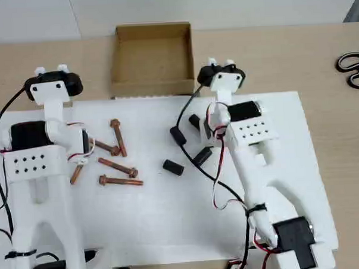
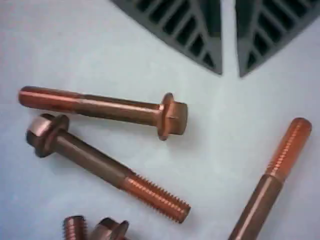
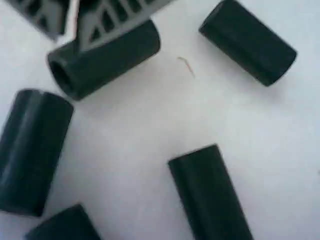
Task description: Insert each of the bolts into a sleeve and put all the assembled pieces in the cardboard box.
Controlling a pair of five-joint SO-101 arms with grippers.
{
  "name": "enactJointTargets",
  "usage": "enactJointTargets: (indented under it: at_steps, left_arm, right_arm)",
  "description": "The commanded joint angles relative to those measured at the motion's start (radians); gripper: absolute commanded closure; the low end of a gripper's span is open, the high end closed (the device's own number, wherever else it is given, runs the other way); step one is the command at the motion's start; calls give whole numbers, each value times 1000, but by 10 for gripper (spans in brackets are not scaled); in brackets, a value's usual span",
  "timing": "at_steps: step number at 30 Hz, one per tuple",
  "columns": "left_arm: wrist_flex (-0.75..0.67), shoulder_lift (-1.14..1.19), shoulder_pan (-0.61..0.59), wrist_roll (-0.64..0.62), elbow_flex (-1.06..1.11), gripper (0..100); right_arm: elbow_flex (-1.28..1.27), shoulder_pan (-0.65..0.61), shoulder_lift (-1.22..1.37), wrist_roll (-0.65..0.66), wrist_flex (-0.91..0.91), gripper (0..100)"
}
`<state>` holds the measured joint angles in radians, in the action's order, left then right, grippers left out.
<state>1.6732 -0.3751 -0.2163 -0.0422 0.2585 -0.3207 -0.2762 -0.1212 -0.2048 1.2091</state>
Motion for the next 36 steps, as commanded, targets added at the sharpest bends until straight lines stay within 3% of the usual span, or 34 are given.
enactJointTargets:
  at_steps: [1, 4, 17, 36]
  left_arm:
    - [-6, 3, -14, -9, -38, 990]
    - [-6, 3, -11, -11, -38, 990]
    - [-6, 5, -12, -11, -38, 990]
    - [-11, 9, -12, -11, -38, 990]
  right_arm:
    - [52, -7, 16, -38, -31, 890]
    - [92, -7, 47, -80, -24, 844]
    - [299, -5, 277, -89, -22, 845]
    - [315, -12, 421, -143, 10, 845]
